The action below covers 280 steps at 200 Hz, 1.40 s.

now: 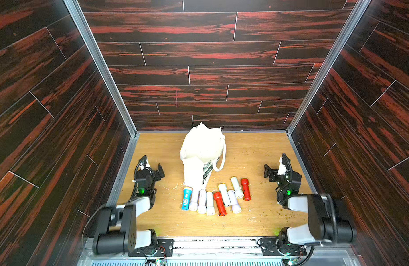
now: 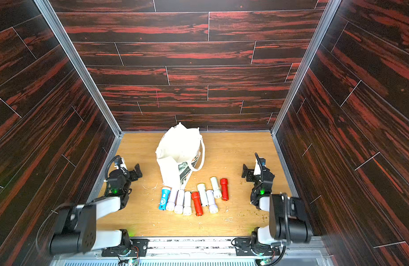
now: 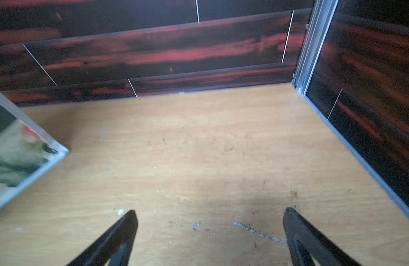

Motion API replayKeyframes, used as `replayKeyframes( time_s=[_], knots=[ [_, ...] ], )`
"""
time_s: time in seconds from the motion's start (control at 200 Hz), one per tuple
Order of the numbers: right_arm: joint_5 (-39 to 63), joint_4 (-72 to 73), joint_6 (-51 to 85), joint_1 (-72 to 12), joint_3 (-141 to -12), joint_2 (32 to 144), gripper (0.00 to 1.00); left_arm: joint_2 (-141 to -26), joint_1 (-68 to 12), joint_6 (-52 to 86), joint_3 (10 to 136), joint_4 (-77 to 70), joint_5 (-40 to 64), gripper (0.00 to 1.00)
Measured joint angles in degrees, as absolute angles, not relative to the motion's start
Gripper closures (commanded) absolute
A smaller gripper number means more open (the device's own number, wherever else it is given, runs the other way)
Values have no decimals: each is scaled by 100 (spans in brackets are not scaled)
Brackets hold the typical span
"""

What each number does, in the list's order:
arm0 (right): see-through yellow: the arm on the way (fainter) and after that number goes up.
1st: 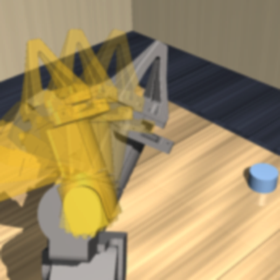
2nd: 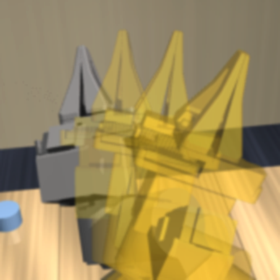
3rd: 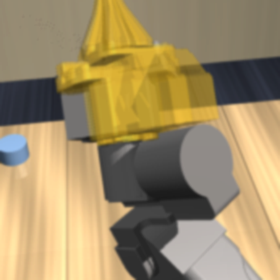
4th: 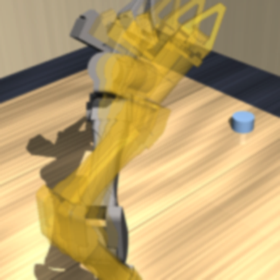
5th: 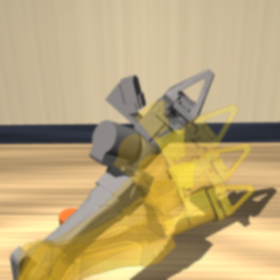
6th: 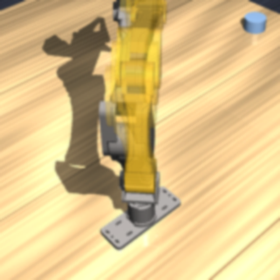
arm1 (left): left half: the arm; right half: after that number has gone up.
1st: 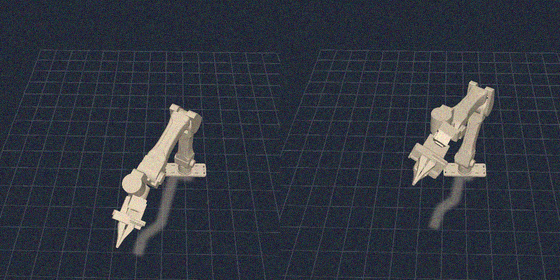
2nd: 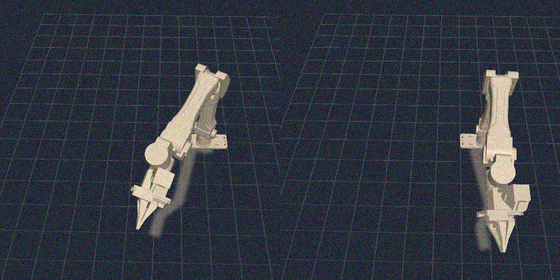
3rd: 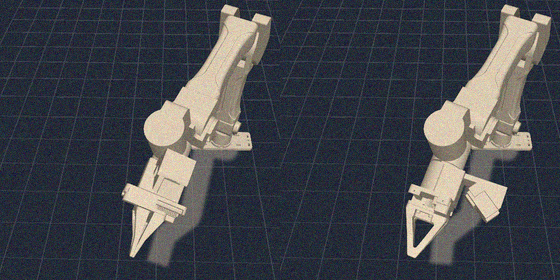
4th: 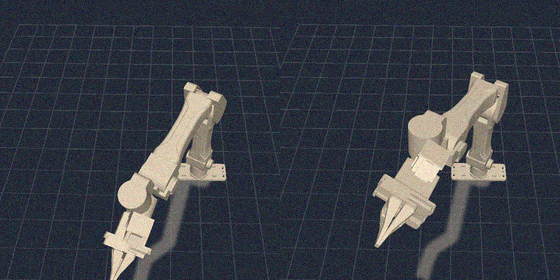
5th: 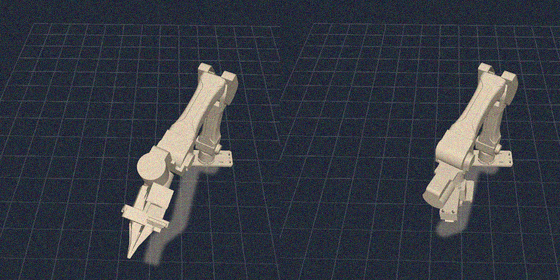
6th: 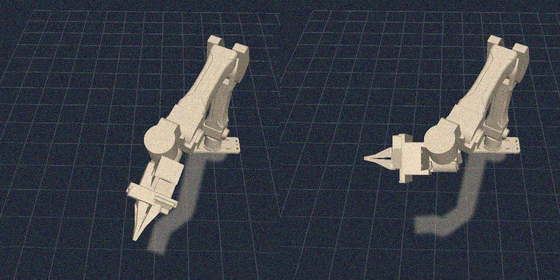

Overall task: Put the flashlights into the tote bags
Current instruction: Pick up the canvas bag from the center of the board.

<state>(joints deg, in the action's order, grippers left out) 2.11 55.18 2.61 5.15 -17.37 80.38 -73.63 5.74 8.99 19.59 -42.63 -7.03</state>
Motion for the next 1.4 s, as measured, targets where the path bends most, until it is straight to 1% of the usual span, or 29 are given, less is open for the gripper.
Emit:
replayKeyframes(
  time_s=[0.11, 0.251, 0.376, 0.556, 0.757, 0.817, 0.862, 1.012, 1.183, 1.283, 1.403],
  knots=[
    [93, 5026, 462, 515, -1802, 7387, 1, -6582, 572, 1090, 1975, -3662, -969, 1],
    [-316, 3924, 1240, 513, -2335, 6818, 1, -5798, 572, 1490, 2169, -2596, -1393, 1],
    [-773, 3035, 1994, 515, -2659, 6396, 1, -5242, 572, 2112, 2432, -1570, -1828, 1],
    [-985, 1634, 2834, 534, -3059, 6132, 1, -5046, 572, 3055, 3004, -215, -2263, 1],
    [-779, 843, 3511, 554, -3190, 5784, 1, -5068, 572, 4073, 3610, 1087, -2342, 1],
    [-648, 585, 3745, 567, -3328, 5756, 5, -5157, 572, 4246, 3861, 1459, -2250, 1],
    [-497, 399, 3879, 585, -3470, 5780, 5, -5260, 572, 4313, 4040, 1632, -2110, 1],
    [294, -51, 4110, 609, -4036, 6053, 10, -5402, 572, 4348, 4388, 1981, -1341, 1],
    [1041, -403, 4298, 528, -4189, 6193, 10, -5546, 486, 4217, 5070, 2432, -572, 1],
    [1190, -681, 4335, 281, -4239, 6182, 10, -5638, 395, 4071, 5551, 2628, -279, 1],
    [1092, -1090, 4296, -340, -4456, 6136, 11, -5986, 285, 3819, 6368, 3050, -5, 1]
  ],
)
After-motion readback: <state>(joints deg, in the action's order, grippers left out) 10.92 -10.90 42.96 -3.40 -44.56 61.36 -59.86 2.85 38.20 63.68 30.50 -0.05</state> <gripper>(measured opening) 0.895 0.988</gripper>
